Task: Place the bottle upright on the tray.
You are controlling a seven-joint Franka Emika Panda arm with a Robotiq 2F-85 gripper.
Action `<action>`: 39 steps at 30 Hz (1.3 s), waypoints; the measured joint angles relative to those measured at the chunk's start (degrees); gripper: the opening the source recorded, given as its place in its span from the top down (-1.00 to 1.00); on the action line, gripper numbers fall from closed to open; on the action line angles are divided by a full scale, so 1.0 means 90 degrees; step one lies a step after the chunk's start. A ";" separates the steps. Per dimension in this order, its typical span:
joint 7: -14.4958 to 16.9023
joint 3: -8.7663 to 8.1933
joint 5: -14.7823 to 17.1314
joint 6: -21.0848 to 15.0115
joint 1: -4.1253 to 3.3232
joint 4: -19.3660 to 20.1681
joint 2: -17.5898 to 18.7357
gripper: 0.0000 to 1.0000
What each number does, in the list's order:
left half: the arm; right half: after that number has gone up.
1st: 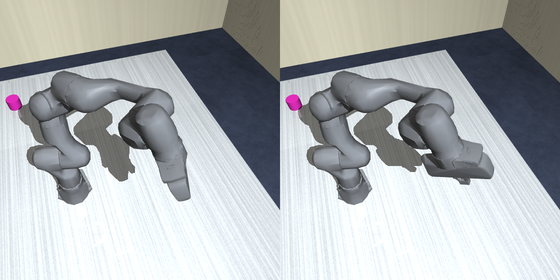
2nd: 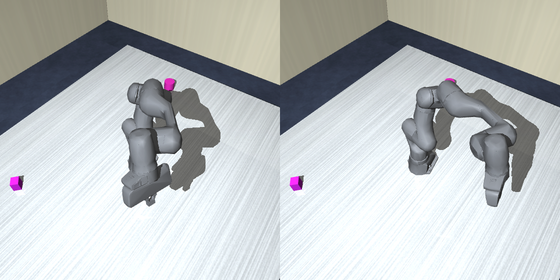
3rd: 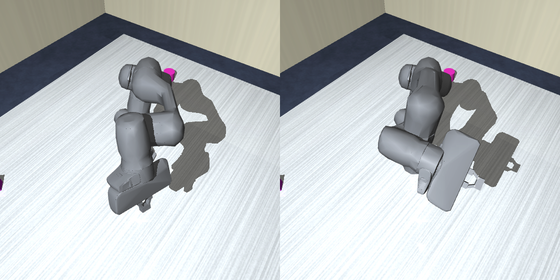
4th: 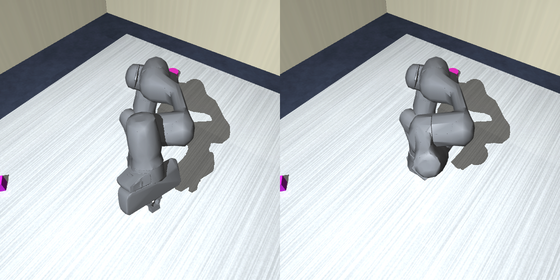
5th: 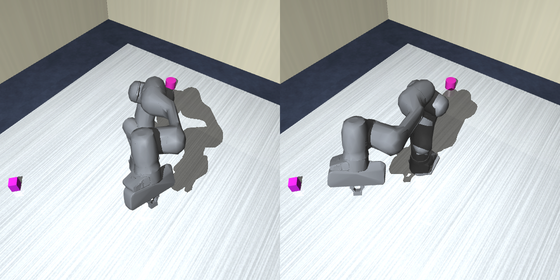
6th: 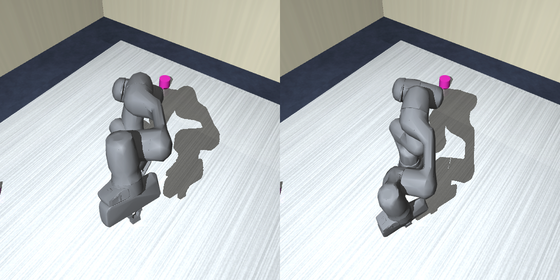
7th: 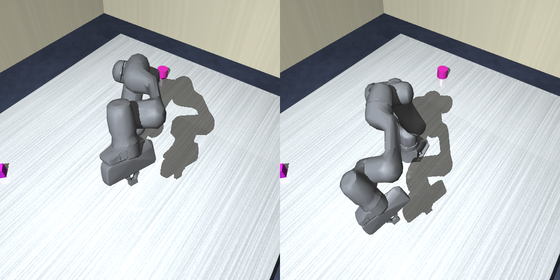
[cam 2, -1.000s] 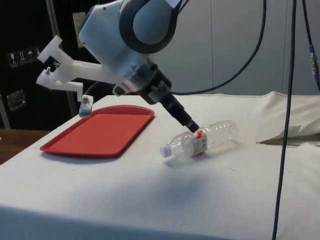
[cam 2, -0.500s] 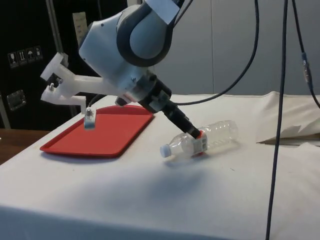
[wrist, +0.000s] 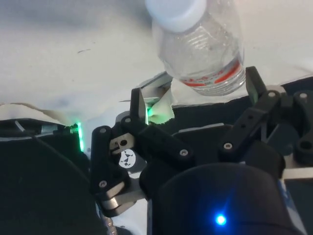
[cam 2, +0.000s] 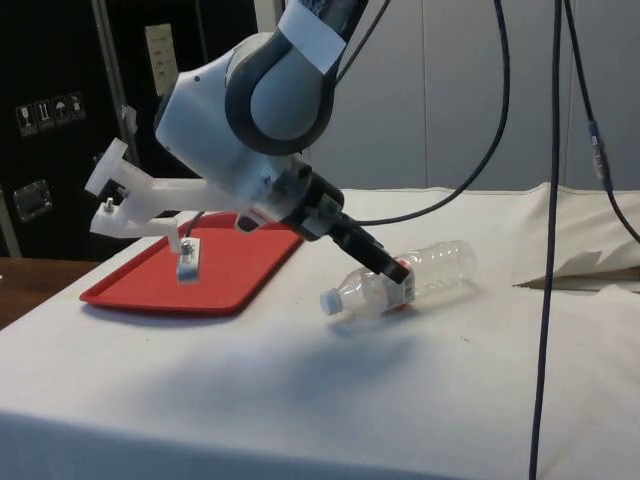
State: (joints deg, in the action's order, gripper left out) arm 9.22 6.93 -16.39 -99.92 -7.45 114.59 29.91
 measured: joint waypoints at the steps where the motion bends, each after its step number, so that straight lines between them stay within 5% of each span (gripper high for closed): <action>1: 0.0013 0.0000 -0.0013 0.0013 0.0000 -0.0006 0.0013 -1.00; 27: 0.0331 0.0025 -0.0471 0.0732 -0.0051 -0.0541 0.0586 -1.00; 39: 0.0363 0.0051 -0.0477 0.0713 -0.0064 -0.0751 0.0872 -1.00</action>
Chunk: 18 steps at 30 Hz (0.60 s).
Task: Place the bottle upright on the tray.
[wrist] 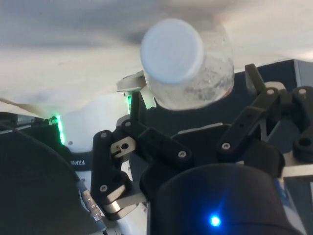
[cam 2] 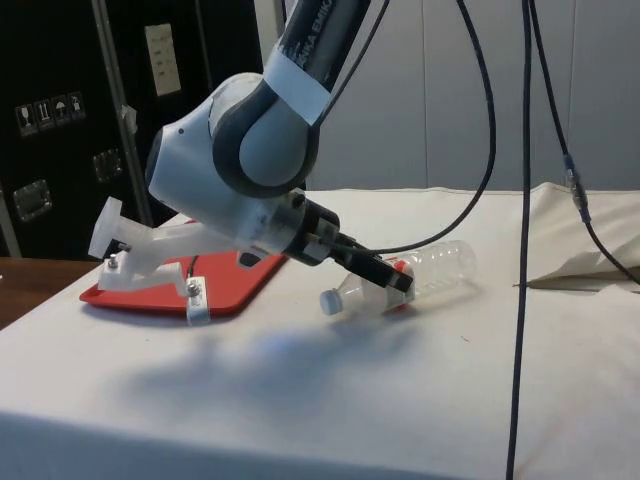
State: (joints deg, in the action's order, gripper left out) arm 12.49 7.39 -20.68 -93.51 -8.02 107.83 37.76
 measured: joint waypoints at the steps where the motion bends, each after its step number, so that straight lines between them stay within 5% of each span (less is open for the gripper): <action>1: 0.0000 0.0000 0.0000 -0.0006 0.0000 -0.0006 0.0013 -1.00; 18: 0.0006 0.0000 0.0000 -0.0159 0.0006 -0.0032 0.0146 -1.00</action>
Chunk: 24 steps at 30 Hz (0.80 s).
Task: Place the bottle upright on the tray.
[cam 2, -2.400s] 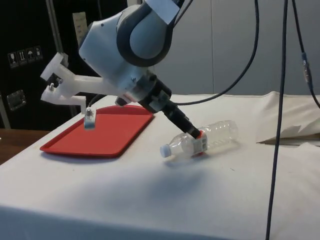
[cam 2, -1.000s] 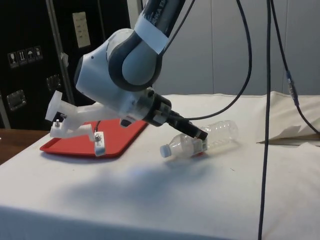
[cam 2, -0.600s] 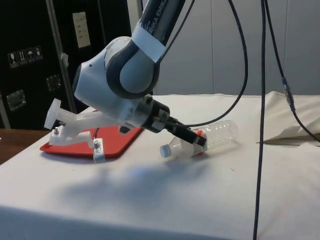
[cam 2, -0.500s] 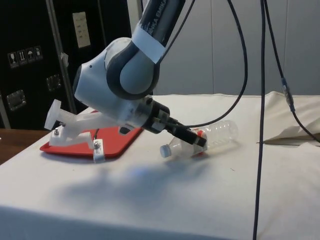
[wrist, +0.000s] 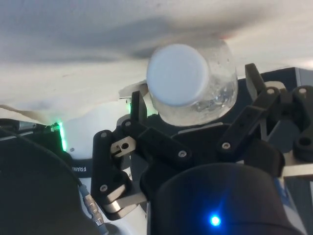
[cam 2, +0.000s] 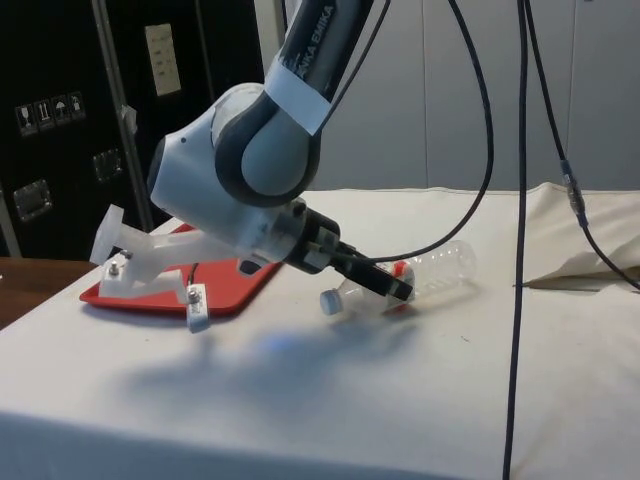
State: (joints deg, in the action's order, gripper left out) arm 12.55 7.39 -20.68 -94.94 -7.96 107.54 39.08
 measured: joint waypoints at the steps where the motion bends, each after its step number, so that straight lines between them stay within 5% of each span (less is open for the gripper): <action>1: 0.0000 0.0000 0.0000 0.0000 0.0000 0.0000 0.0000 -1.00; 10: 0.0000 0.0000 0.0000 0.0006 0.0000 -0.0013 0.0000 -0.96; 12: 0.0000 0.0000 0.0000 0.0006 0.0000 -0.0019 0.0000 -0.48; 13: 0.0000 0.0000 0.0000 0.0006 0.0000 -0.0019 0.0000 -0.48; 20: 0.0000 0.0000 0.0000 0.0057 0.0000 -0.0045 0.0000 0.53; 24: 0.0000 0.0006 0.0000 0.0115 0.0000 -0.0070 0.0000 0.76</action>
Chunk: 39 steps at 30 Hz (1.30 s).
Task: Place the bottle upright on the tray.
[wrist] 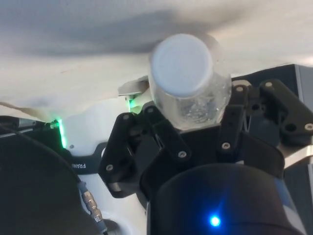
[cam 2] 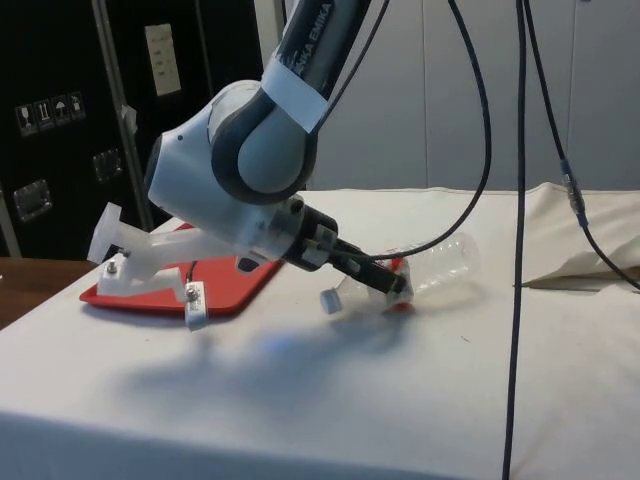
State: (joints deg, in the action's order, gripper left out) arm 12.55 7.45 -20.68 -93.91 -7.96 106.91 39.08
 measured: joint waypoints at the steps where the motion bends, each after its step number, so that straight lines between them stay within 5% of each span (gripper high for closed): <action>1: 0.0000 0.0000 0.0000 0.0019 0.0000 -0.0013 -0.0006 0.82; 5: 0.0000 0.0000 0.0000 0.0083 0.0006 -0.0038 -0.0013 1.00; 39: 0.0013 0.0006 0.0134 0.0025 0.0051 -0.0032 -0.0675 1.00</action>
State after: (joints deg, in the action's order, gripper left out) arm 12.66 7.51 -19.48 -93.68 -7.51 106.63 33.00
